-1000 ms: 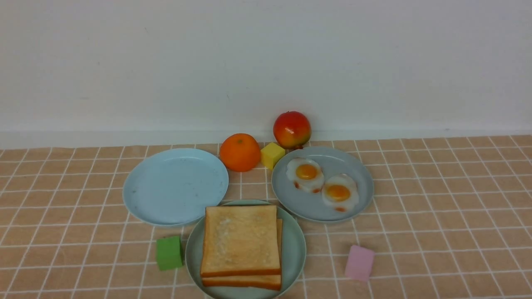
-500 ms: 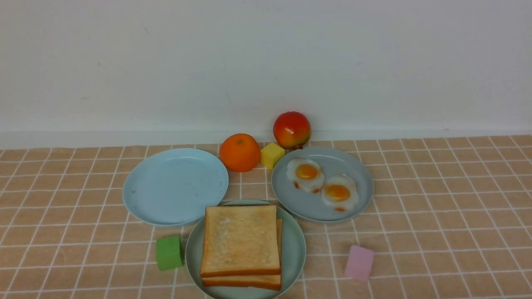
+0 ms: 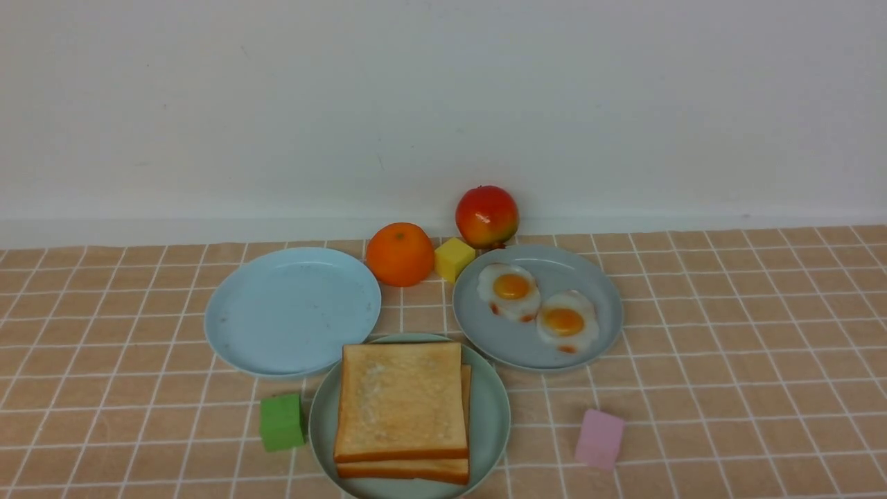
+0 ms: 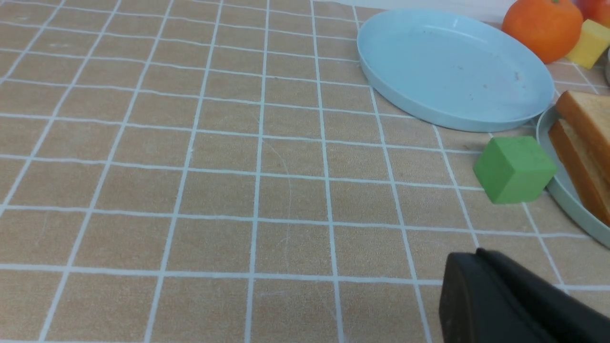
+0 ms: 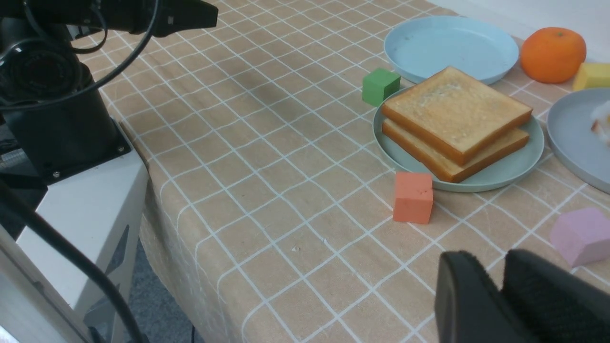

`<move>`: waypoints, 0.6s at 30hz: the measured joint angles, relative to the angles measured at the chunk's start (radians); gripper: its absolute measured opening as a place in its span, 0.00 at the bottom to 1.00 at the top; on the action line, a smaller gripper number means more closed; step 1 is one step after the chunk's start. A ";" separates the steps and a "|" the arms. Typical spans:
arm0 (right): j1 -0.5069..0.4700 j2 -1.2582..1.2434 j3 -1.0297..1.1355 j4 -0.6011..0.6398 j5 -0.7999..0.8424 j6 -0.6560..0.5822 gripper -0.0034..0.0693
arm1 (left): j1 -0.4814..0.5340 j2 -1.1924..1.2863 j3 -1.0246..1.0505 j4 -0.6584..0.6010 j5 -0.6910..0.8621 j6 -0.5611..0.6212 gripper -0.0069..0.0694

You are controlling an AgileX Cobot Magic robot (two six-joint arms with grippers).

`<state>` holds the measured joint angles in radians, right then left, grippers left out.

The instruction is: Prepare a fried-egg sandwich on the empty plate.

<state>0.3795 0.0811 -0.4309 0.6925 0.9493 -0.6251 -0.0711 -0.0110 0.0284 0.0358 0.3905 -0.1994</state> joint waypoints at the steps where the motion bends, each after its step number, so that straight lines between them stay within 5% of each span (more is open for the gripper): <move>1: 0.000 0.000 0.000 0.000 0.000 0.000 0.25 | 0.000 0.000 0.000 0.000 0.000 0.000 0.09; 18: -0.018 -0.002 0.000 -0.004 0.004 0.000 0.28 | 0.000 0.000 0.000 0.000 0.000 0.000 0.10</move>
<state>0.3618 0.0789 -0.4309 0.6888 0.9536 -0.6251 -0.0711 -0.0110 0.0284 0.0358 0.3905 -0.1994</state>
